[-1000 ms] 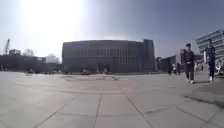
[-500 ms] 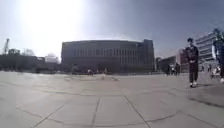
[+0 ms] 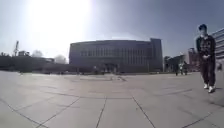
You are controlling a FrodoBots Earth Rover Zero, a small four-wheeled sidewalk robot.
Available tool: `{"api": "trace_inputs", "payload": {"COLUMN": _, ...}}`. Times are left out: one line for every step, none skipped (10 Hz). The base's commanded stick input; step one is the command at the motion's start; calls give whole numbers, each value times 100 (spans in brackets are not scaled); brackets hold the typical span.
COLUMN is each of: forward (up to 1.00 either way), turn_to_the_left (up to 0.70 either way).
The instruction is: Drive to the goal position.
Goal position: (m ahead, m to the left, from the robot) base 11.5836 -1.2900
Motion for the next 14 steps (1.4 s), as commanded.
{"api": "trace_inputs", "payload": {"forward": 50, "turn_to_the_left": 0}}
{"api": "trace_inputs", "payload": {"forward": 50, "turn_to_the_left": 0}}
{"api": "trace_inputs", "payload": {"forward": 50, "turn_to_the_left": 0}}
{"api": "trace_inputs", "payload": {"forward": 50, "turn_to_the_left": 0}}
{"api": "trace_inputs", "payload": {"forward": 50, "turn_to_the_left": 0}}
{"api": "trace_inputs", "payload": {"forward": 50, "turn_to_the_left": 0}}
{"api": "trace_inputs", "payload": {"forward": 50, "turn_to_the_left": 0}}
{"api": "trace_inputs", "payload": {"forward": 50, "turn_to_the_left": 0}}
{"api": "trace_inputs", "payload": {"forward": 50, "turn_to_the_left": 0}}
{"api": "trace_inputs", "payload": {"forward": 50, "turn_to_the_left": 0}}
{"api": "trace_inputs", "payload": {"forward": 50, "turn_to_the_left": 0}}
{"api": "trace_inputs", "payload": {"forward": 50, "turn_to_the_left": 0}}
{"api": "trace_inputs", "payload": {"forward": 50, "turn_to_the_left": 0}}
{"api": "trace_inputs", "payload": {"forward": 50, "turn_to_the_left": 0}}
